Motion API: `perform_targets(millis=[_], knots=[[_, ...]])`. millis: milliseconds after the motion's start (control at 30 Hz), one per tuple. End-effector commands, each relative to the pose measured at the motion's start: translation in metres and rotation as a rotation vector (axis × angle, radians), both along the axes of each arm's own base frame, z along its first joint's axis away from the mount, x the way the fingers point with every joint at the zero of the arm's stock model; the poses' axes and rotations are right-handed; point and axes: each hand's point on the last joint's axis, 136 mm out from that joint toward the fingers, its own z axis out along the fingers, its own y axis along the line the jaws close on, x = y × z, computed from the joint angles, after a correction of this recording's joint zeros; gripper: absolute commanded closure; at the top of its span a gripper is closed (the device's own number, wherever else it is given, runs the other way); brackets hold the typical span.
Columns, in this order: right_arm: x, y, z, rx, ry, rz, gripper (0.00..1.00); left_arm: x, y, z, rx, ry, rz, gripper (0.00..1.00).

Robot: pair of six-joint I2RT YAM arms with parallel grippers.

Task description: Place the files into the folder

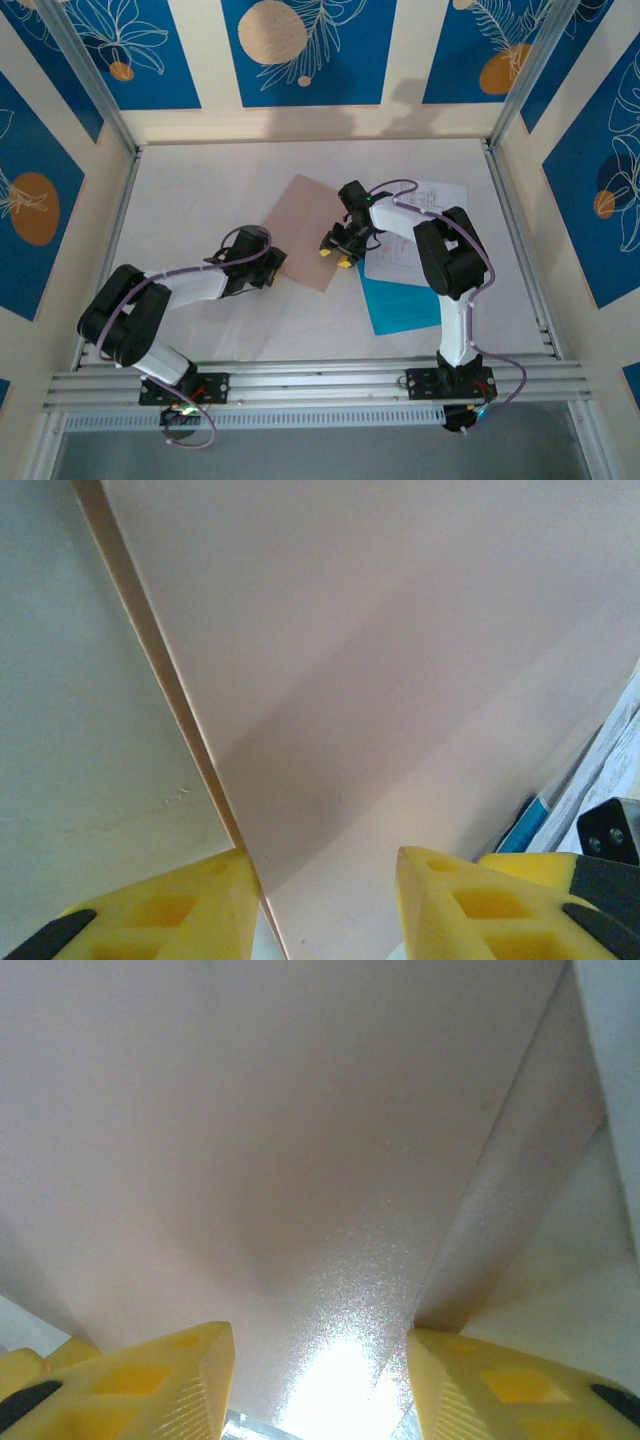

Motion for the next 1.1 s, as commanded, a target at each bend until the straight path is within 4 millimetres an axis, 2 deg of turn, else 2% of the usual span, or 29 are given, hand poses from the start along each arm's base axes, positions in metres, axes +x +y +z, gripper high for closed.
perform_targets(millis=[0, 400, 633, 1067], knots=[[-0.013, -0.015, -0.029, -0.079, 0.078, 0.003, 0.49, 0.0, -0.004, 0.011, -0.006, -0.02, -0.005, 0.59], [-0.011, -0.014, -0.031, -0.052, 0.09, 0.005, 0.46, 0.012, -0.016, 0.007, -0.045, -0.066, -0.022, 0.59], [-0.009, -0.013, -0.034, -0.034, 0.109, 0.009, 0.46, 0.011, -0.018, -0.001, -0.05, -0.06, -0.03, 0.6], [-0.005, -0.014, -0.037, -0.021, 0.122, 0.004, 0.45, 0.011, -0.032, -0.001, -0.08, -0.077, -0.063, 0.63]])
